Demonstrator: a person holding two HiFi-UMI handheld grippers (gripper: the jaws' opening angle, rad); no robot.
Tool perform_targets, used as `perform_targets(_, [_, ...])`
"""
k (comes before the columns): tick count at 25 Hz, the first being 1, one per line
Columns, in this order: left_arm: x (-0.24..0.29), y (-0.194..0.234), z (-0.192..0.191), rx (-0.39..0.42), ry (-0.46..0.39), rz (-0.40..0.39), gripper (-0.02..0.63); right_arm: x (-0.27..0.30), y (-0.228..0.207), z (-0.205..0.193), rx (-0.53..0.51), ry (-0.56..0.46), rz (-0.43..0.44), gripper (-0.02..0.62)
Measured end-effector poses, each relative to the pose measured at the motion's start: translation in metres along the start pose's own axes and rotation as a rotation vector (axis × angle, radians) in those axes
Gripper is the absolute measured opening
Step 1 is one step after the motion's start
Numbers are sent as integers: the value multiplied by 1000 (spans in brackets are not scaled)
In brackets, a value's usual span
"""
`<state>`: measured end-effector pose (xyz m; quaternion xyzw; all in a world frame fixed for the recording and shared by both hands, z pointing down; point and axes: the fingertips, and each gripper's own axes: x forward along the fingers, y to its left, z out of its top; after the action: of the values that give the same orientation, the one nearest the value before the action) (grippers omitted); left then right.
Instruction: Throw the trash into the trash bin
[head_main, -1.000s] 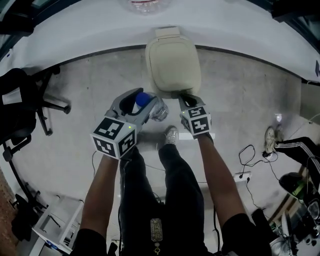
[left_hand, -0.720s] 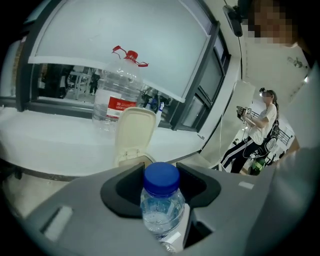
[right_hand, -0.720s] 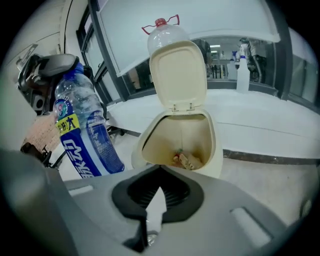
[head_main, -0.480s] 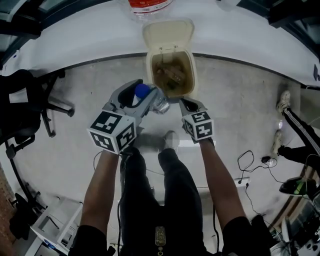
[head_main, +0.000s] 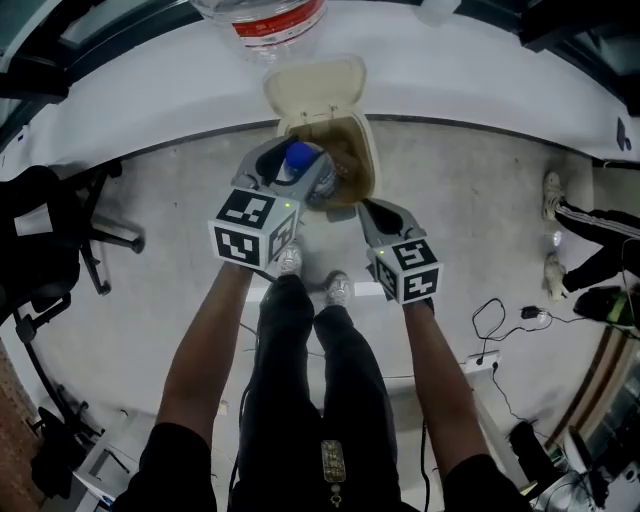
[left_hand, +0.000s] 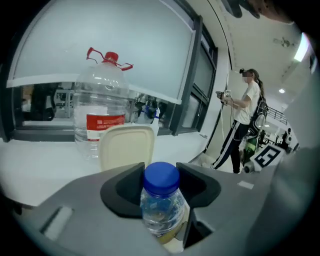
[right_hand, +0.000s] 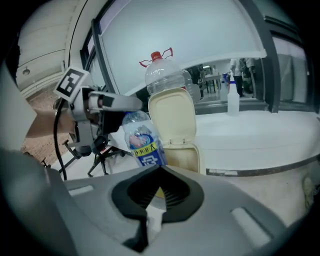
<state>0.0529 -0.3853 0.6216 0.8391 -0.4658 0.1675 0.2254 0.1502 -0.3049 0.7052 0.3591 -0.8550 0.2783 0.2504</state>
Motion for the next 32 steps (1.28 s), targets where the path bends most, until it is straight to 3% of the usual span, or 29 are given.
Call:
perform_targets(12, [91,5,-119,121,317,-132,207,0,-21,7,171,-87,-72,3])
perform_targets(20, [117,13,-179,149,482,-158,212,7,-39,2,225,-99,-116,3])
perform_targets(23, [118,9,-178,142,472,-182,332,12,-38,1,234,-92,-121,3])
perform_targets(24, [117,9,-175,146,460,-184,342,14,-37,3,235,-91,-121,3])
perform_targets(29, [111,25,-142,148,377,-161,336,24,-32,18,225,-101,-119,3])
perform_targets(32, [103,41,-116,149,318,-131,232,29,-28,31,219,-109,-118,3])
